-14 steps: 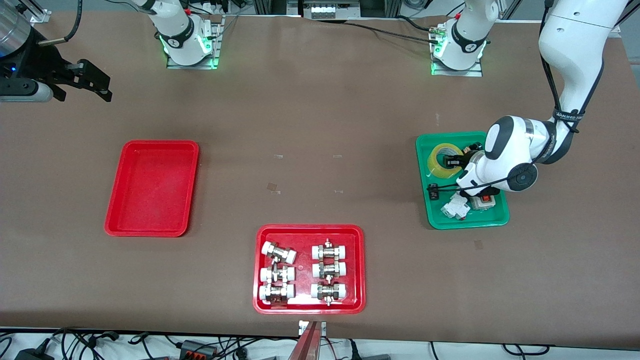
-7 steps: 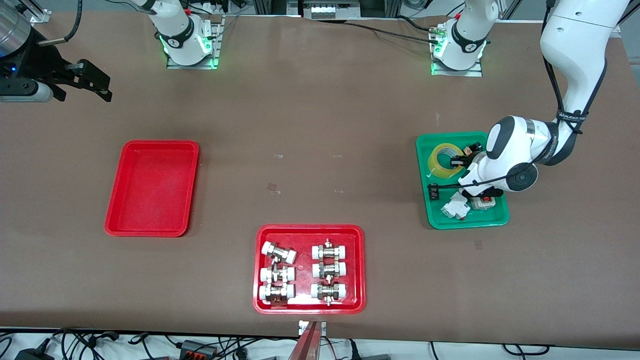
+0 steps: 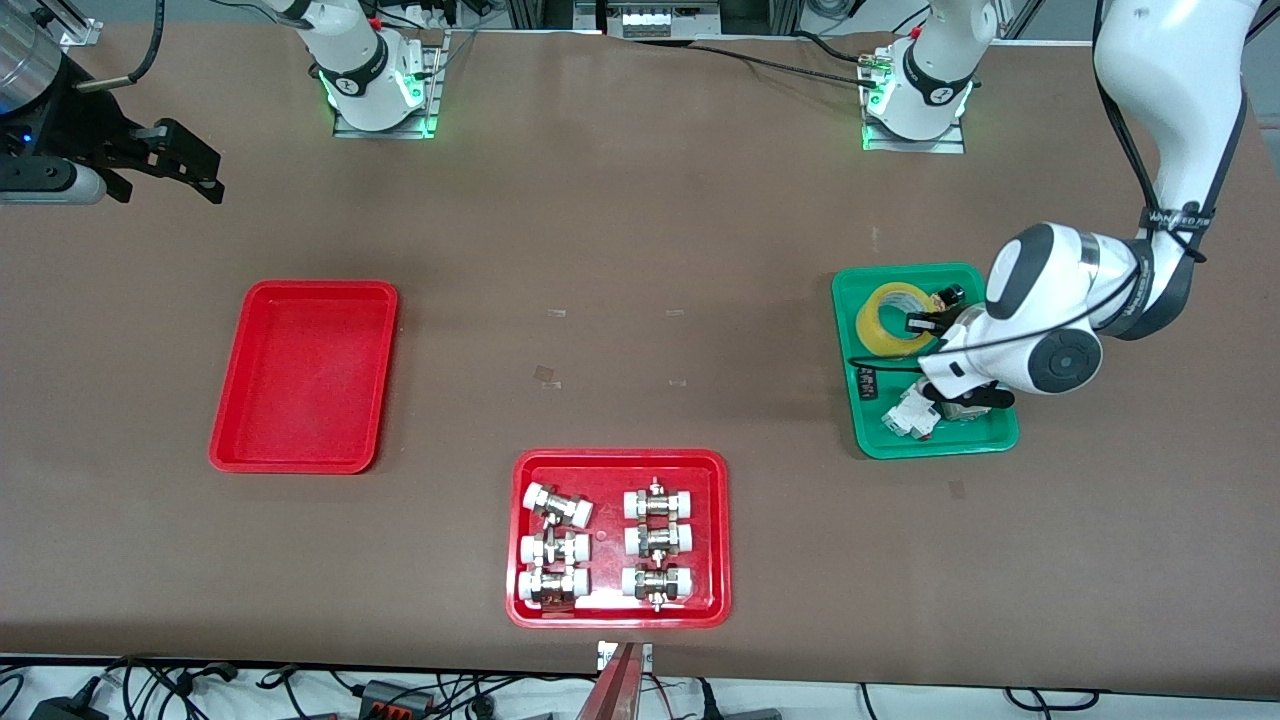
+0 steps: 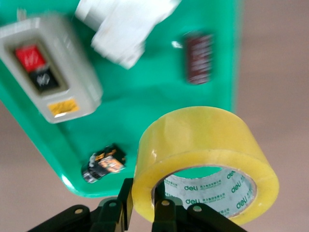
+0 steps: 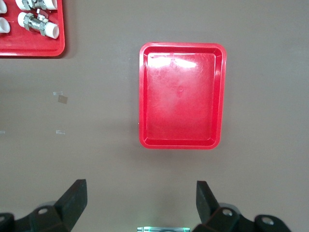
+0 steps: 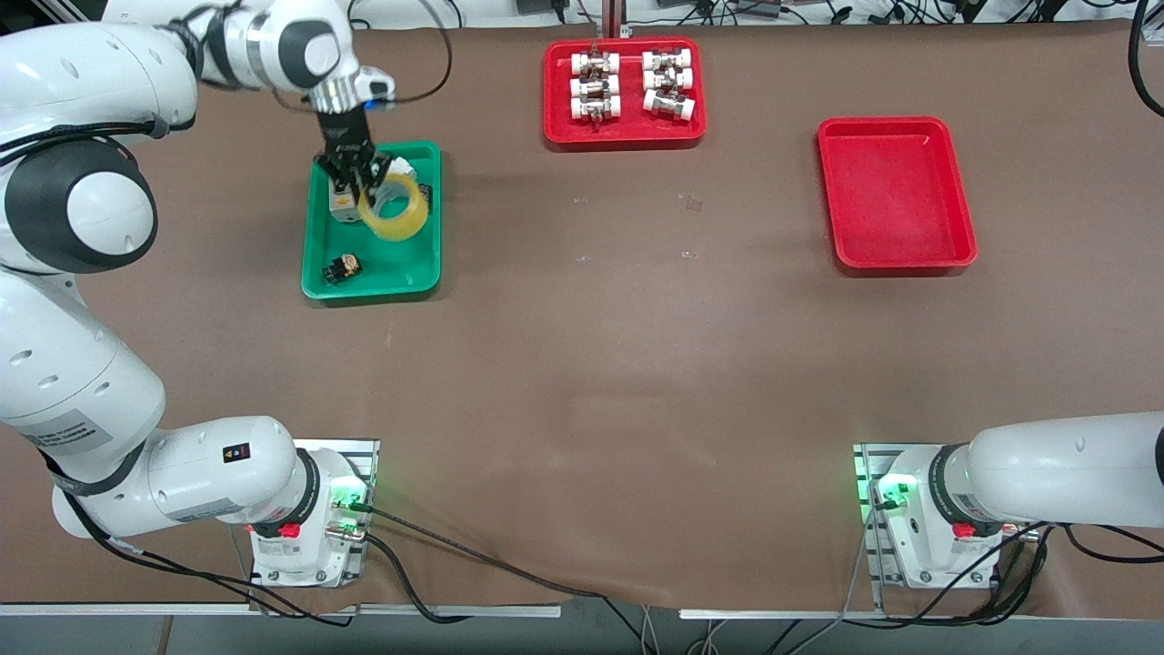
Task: Left arm passes tape to right arm into tray
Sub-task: 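Carry the tape with the left gripper while the right gripper approaches, then grasp the tape rim with the right gripper beside the left gripper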
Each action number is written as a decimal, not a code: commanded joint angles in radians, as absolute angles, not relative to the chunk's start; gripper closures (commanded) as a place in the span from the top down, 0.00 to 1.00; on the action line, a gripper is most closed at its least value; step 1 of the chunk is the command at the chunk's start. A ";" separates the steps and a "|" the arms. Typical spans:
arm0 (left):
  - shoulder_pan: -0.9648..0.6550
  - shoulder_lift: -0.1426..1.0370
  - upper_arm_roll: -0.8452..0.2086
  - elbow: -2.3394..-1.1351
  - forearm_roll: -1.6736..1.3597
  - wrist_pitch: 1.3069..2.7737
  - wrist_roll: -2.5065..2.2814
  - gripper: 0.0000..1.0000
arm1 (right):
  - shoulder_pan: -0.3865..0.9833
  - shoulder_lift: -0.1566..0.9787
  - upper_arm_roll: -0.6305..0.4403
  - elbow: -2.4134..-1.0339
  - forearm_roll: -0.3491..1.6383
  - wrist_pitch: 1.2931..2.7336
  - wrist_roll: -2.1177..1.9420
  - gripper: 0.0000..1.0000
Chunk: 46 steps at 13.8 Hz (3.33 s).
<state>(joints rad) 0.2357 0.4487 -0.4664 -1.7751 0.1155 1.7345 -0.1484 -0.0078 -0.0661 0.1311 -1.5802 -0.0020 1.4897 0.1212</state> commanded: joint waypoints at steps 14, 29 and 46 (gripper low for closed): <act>-0.087 0.652 -0.581 -1.293 -0.227 1.893 -0.623 0.00 | -0.014 0.035 0.126 -1.569 0.219 1.407 0.077 1.00; -0.313 0.867 -0.572 -1.160 -0.442 2.428 -1.233 0.00 | 0.069 0.383 0.132 -1.572 0.846 1.870 -0.288 1.00; -0.319 0.876 -0.569 -1.177 -0.494 2.525 -1.177 0.01 | 0.175 0.483 0.132 -1.555 0.899 2.123 -0.397 0.00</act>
